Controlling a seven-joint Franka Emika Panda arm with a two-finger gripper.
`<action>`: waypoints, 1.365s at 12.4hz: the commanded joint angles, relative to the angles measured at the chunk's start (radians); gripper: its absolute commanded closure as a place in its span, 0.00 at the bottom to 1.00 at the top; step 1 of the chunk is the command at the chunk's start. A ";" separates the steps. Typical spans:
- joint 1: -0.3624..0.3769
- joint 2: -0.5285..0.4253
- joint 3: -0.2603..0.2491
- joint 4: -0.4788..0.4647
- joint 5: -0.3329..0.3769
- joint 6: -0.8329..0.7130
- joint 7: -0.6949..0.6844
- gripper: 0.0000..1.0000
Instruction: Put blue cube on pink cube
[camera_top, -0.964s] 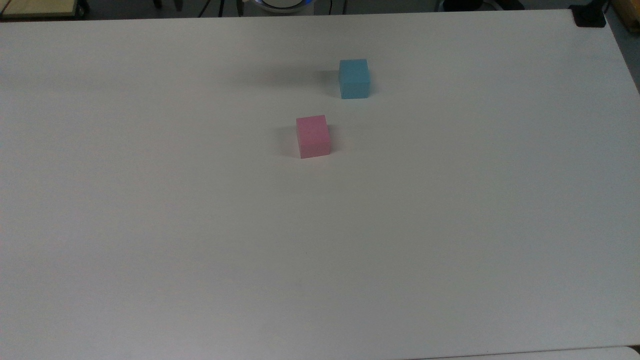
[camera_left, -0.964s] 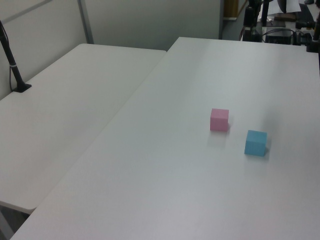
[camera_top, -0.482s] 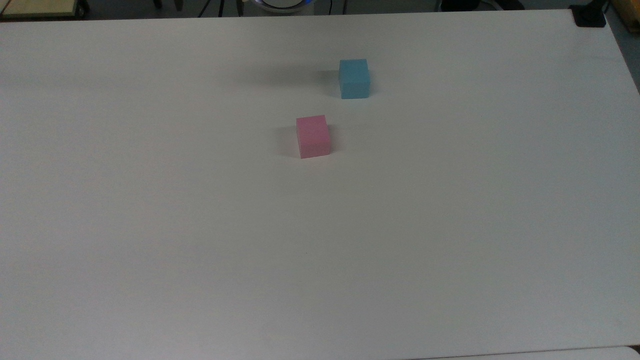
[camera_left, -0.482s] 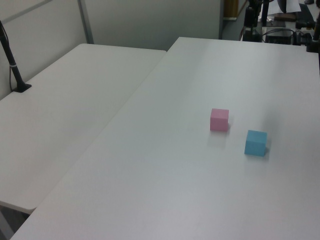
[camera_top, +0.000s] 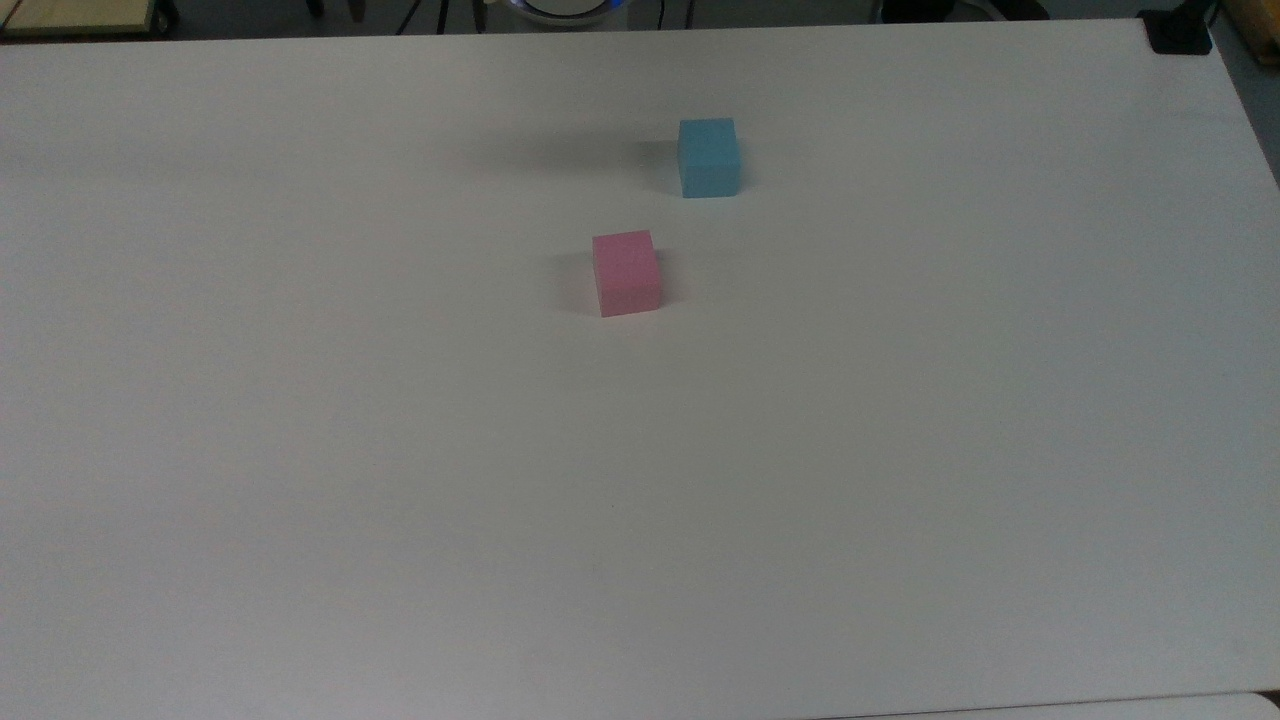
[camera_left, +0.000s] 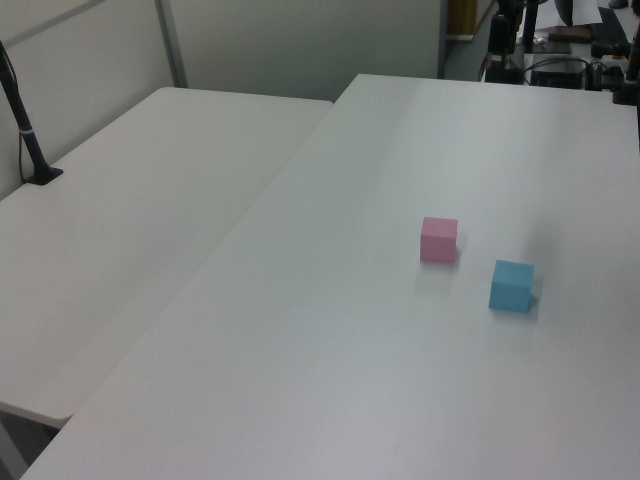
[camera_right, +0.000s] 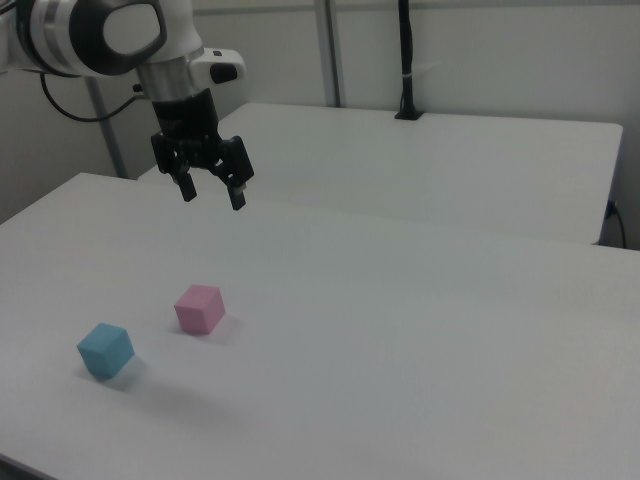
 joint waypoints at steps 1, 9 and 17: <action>0.000 -0.009 0.002 -0.003 -0.010 -0.022 0.005 0.00; 0.015 -0.032 0.002 -0.019 -0.003 -0.037 0.006 0.00; 0.323 -0.050 0.004 -0.091 0.071 -0.034 0.305 0.00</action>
